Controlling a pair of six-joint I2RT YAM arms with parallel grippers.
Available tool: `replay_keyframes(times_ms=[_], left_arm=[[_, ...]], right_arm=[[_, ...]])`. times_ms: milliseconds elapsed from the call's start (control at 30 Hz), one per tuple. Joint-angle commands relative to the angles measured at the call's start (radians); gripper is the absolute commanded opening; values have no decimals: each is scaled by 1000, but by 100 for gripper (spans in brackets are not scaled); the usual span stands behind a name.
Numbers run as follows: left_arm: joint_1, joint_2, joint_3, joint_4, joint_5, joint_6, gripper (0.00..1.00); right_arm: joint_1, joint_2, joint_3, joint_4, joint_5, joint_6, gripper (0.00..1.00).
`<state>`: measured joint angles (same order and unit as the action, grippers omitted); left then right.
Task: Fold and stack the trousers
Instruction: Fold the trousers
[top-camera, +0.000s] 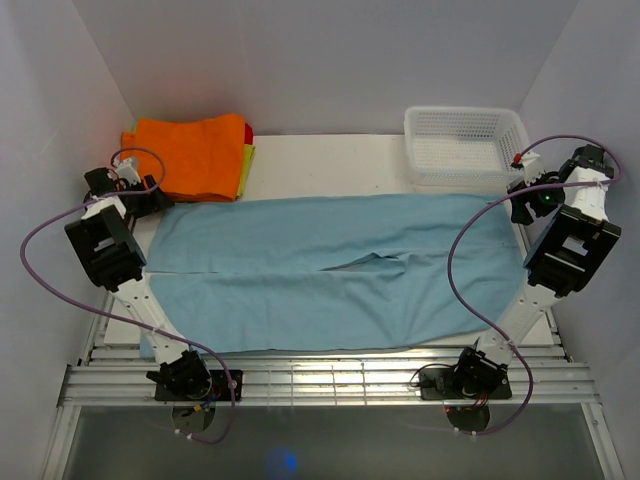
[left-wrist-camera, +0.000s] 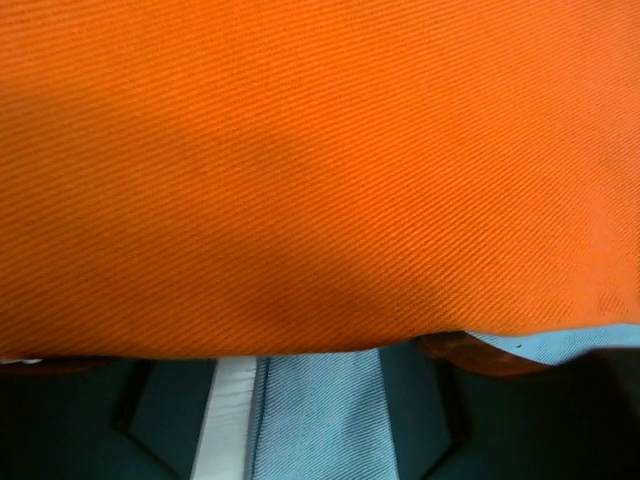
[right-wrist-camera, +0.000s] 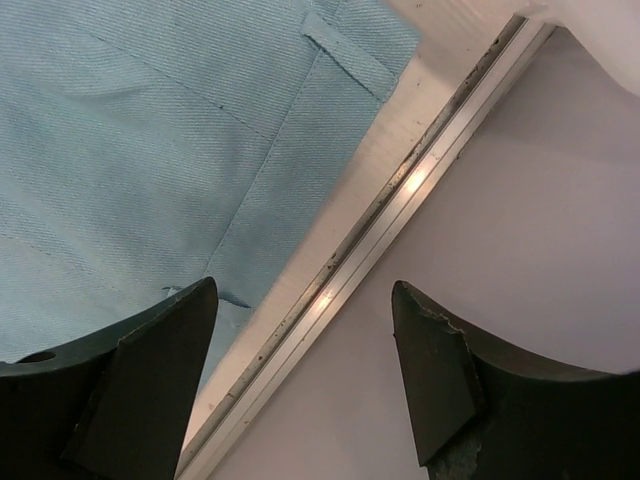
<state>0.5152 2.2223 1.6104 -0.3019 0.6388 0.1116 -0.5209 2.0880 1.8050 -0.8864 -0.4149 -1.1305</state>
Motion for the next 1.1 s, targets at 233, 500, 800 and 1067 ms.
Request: replay_keyframes(times_ms=[233,500,800,1067], left_arm=[[-9,-20,-101,34,28,-9,44],[-1,-47,-139,-25,42,3,6],[57,-99,-121,-77,-25,79,0],[57,-102,-121,-91,1,77,0]], right_arm=[[4,44,68,52,24,-37,81],[12,49,50,60,-4,-11,83],[10,135,166,81,-11,247,83],[10,89,-57,373,-150,690,83]])
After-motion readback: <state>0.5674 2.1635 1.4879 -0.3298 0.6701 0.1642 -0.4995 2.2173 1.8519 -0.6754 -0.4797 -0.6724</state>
